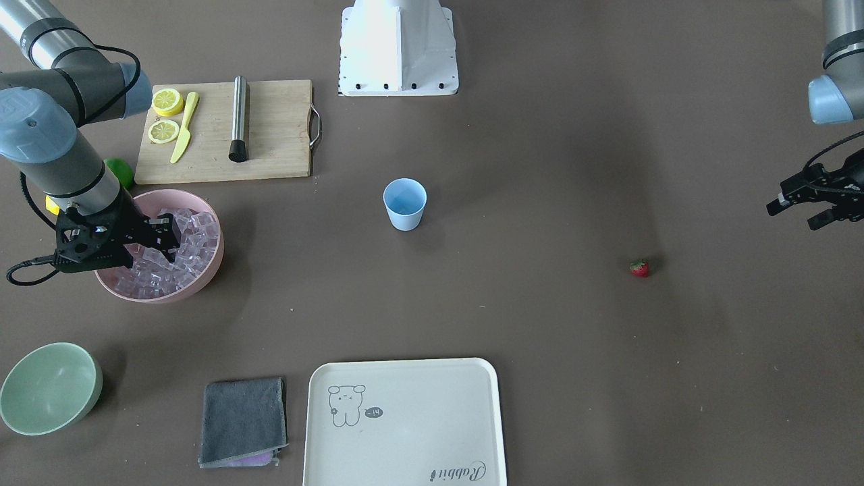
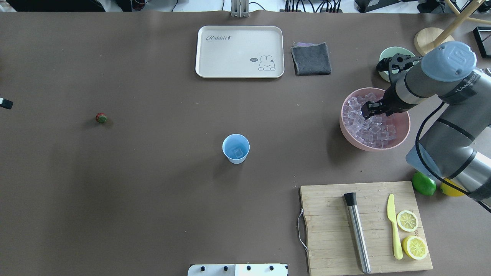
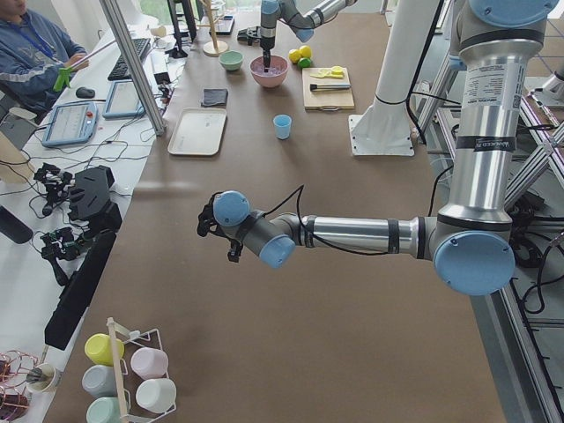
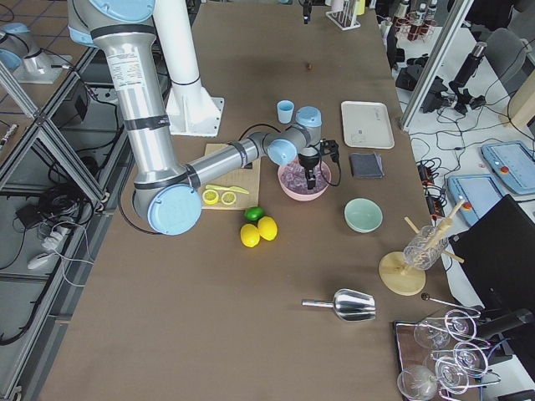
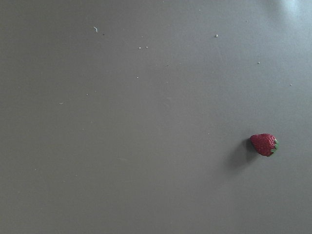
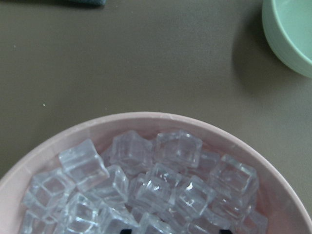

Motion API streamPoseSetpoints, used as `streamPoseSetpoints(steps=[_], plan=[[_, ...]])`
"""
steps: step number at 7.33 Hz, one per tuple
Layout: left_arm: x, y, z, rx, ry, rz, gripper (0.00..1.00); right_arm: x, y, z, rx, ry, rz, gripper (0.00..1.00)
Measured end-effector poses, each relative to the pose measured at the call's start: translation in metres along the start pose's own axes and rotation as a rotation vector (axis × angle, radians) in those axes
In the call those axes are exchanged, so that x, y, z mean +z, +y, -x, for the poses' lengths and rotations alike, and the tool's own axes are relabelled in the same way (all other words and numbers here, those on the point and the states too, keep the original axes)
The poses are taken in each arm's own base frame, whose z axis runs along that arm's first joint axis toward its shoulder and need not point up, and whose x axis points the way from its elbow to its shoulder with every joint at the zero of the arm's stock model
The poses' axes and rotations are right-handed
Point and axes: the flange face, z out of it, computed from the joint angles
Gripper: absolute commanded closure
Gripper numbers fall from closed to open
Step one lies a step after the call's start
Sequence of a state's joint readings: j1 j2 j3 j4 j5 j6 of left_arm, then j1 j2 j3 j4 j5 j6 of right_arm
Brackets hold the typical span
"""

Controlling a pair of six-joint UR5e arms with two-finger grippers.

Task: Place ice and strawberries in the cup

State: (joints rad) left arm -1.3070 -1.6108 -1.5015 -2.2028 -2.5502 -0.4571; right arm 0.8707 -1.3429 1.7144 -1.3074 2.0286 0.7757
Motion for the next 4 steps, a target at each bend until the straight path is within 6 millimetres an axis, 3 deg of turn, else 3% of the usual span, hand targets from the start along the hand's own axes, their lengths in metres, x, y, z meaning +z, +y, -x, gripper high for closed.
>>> streamPoseSetpoints(steps=[2, 4], plan=[[0.000, 0.000, 0.000, 0.001, 0.000, 0.000, 0.02, -0.010, 0.004, 0.005, 0.031, -0.027, 0.000, 0.63], [0.000, -0.001, -0.001, 0.001, 0.000, 0.000, 0.02, -0.010, 0.012, 0.000, 0.042, -0.029, 0.010, 0.46]])
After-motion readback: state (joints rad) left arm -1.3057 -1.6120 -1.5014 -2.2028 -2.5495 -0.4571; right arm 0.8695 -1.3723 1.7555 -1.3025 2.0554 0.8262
